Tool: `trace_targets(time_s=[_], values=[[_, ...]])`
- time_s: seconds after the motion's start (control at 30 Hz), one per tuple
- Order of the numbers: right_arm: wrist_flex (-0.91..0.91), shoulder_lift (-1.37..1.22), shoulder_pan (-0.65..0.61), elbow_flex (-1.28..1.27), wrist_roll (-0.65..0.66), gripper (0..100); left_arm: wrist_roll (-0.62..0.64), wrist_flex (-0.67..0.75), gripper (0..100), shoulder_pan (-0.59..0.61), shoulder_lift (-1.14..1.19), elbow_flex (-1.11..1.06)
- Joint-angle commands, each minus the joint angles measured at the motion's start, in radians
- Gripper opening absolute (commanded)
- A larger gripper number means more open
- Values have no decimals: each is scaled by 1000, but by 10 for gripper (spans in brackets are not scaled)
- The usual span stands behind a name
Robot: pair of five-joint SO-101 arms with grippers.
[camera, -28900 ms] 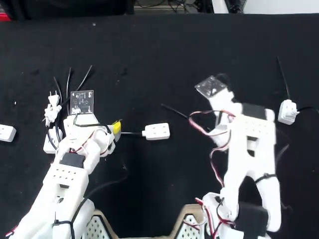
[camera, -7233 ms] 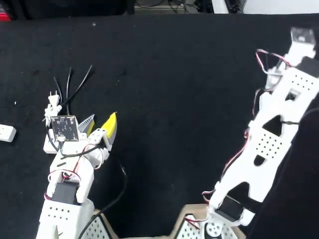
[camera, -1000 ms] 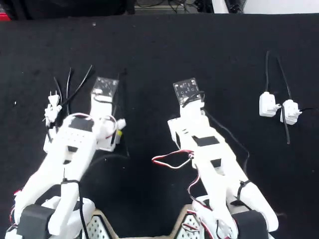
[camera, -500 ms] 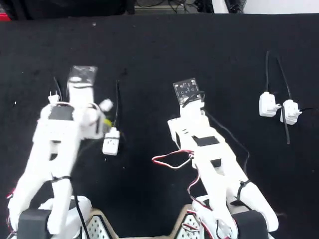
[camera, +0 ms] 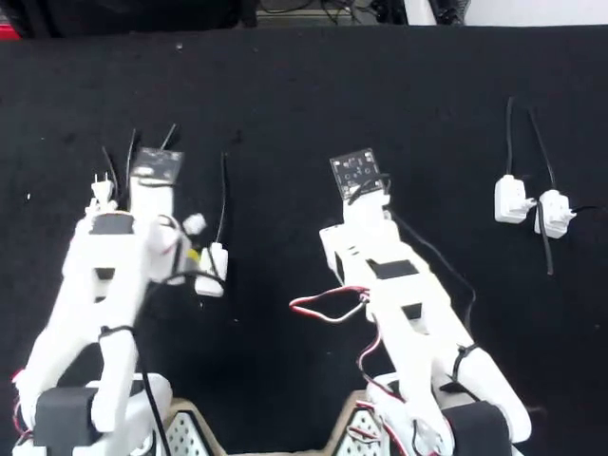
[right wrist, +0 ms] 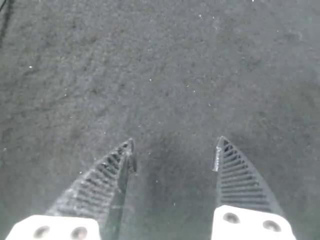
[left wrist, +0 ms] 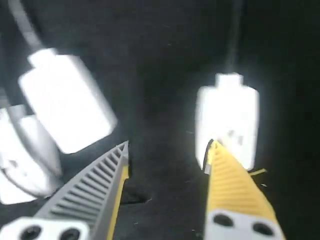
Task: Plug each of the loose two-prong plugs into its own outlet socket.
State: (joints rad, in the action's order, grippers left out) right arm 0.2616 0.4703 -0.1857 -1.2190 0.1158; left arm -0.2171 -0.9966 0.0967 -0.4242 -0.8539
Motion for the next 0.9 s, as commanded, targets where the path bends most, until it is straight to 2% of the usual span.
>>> trace_targets(time_s=[0.0, 0.17, 0.33, 0.43, 0.53, 0.7, 0.87], values=[[-21, 30, 20, 50, 0, 240, 32, 57, 242, -147, -2, -45], [-25, 30, 51, 51, 0, 240, 106, 61, 242, -311, -12, -16], [-25, 25, 110, 67, -38, 240, 130, -54, 242, -343, -12, 154], [-25, 28, 132, 68, -75, 240, 124, -120, 242, -288, -12, 229], [-25, 30, 129, 68, -75, 240, 120, -153, 244, -182, -12, 285], [-25, 30, 127, 68, -77, 240, 18, -149, 242, 8, 12, 283], [-25, 30, 127, 68, -77, 240, -29, -97, 242, 48, 72, 186]])
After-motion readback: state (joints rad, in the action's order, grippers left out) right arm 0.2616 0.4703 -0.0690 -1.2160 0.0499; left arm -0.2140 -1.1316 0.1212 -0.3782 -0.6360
